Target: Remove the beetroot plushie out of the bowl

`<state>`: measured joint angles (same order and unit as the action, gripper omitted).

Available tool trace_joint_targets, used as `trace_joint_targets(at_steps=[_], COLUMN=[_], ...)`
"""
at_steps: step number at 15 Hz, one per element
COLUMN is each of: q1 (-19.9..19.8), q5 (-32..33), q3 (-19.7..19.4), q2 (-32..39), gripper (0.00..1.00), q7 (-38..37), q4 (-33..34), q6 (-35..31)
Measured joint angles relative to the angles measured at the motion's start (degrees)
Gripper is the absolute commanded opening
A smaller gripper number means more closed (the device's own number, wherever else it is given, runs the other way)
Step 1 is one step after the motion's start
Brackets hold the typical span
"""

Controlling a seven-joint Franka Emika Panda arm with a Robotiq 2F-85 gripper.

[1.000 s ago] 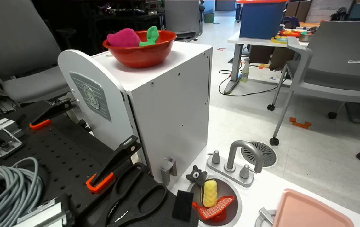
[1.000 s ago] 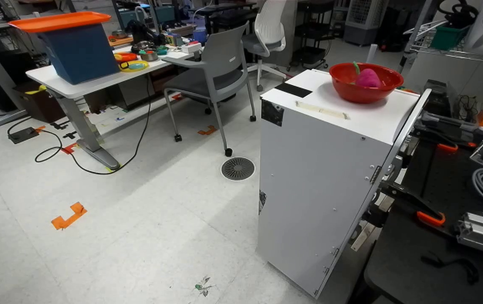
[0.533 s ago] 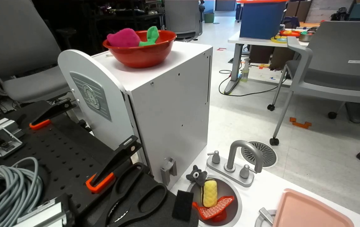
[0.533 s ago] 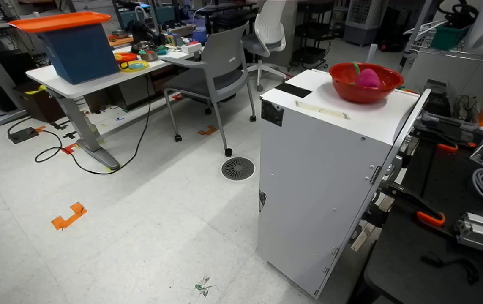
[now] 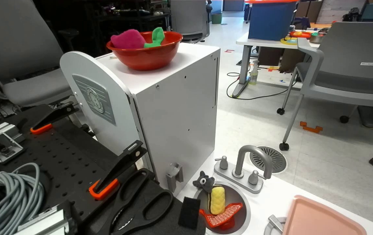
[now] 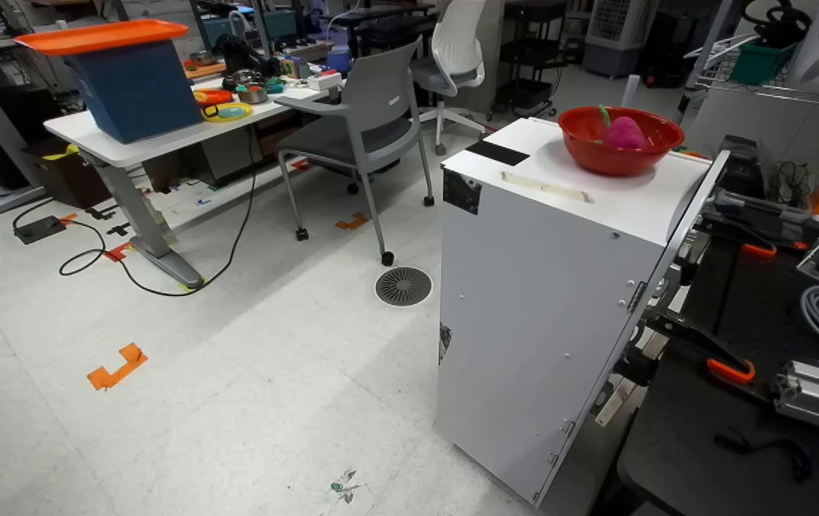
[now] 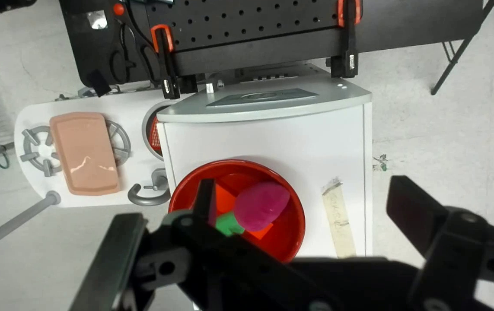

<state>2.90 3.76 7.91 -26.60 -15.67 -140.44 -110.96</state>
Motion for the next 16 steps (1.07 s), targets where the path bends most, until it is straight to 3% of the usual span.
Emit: trace_joint_targets(at_steps=[6, 16], q1=[0.0, 0.0], q5=[0.2, 0.2], q3=[-2.0, -1.4], q2=[0.0, 0.6], gripper=[1.00, 1.00], q7=[6.6, 4.5], q4=[-1.8, -1.7], q6=[-3.1, -2.7])
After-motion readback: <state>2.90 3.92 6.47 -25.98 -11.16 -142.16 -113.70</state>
